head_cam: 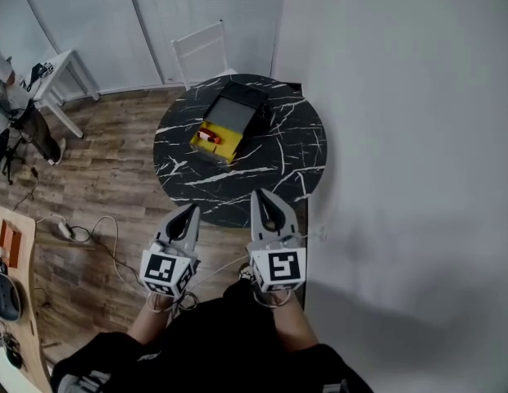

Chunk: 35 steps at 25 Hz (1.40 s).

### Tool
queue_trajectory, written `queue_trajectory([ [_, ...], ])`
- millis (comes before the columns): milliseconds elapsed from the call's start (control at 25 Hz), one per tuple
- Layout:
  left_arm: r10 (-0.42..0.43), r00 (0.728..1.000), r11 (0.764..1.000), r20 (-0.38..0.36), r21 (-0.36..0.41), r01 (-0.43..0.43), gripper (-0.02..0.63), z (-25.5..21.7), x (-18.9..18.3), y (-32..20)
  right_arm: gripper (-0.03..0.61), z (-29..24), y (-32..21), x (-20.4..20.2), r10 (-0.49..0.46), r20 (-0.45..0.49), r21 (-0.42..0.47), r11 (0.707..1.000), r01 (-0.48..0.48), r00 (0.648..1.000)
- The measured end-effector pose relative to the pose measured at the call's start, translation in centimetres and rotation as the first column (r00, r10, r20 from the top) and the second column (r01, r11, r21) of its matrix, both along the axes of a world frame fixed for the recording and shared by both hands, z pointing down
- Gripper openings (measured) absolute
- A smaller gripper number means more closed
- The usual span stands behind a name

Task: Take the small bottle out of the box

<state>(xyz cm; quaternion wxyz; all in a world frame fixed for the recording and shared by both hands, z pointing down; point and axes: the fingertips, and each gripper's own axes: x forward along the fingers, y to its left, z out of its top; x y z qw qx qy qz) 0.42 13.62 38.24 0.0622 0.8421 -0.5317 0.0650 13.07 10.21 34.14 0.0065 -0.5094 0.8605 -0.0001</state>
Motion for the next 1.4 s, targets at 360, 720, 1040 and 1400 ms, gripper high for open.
queue_trajectory([
  [360, -0.061, 0.998, 0.996, 0.028, -0.059, 0.063, -0.002, 1.4, 0.9, -5.3, -0.005, 2.1, -5.6, 0.7, -0.074, 0.031, -0.072, 0.995, 0.076, 0.997],
  [720, -0.062, 0.997, 0.996, 0.053, -0.065, 0.066, -0.002, 2.7, 0.0, -10.5, -0.005, 4.5, -9.8, -1.9, -0.139, 0.019, -0.132, 0.981, 0.141, 0.99],
  [1040, -0.041, 0.998, 0.993, 0.042, -0.111, 0.045, -0.002, 5.4, -3.8, -17.6, -0.005, 7.0, -15.5, -4.5, -0.126, -0.051, -0.184, 0.976, 0.114, 0.991],
  [1400, 0.035, 0.999, 0.98, 0.019, -0.197, -0.031, -0.002, 8.5, -8.6, -26.7, -0.005, 9.9, -23.9, -9.9, -0.131, -0.143, -0.259, 0.962, 0.091, 0.981],
])
